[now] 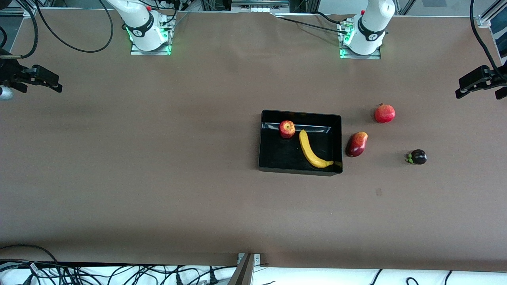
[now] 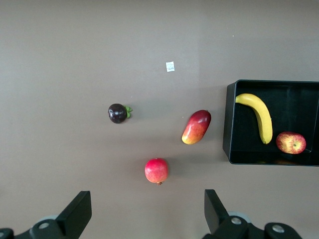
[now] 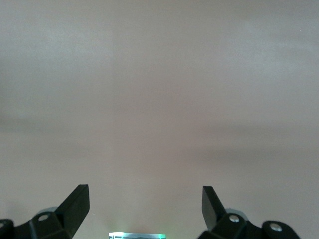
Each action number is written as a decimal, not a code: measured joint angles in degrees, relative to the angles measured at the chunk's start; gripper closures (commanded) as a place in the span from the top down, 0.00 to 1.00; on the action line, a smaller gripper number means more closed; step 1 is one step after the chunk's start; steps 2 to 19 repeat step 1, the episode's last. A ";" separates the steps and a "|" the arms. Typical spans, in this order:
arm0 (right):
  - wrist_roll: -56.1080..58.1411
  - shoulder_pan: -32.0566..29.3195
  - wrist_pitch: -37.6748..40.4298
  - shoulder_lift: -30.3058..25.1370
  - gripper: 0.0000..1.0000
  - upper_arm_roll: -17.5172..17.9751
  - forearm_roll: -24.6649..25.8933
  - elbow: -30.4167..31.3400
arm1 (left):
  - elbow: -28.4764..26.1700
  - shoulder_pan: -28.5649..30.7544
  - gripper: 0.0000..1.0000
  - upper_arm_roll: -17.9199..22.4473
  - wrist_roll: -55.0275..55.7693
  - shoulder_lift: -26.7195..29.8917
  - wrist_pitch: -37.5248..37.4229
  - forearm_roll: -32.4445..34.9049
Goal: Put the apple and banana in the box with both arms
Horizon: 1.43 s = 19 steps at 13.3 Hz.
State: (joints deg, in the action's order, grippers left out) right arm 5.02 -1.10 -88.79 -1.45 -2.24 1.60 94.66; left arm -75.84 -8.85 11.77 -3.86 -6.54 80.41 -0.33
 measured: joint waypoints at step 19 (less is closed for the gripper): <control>0.00 0.00 0.00 0.00 1.00 0.00 0.00 0.00 | 0.00 0.00 1.00 0.00 0.00 0.00 0.00 0.00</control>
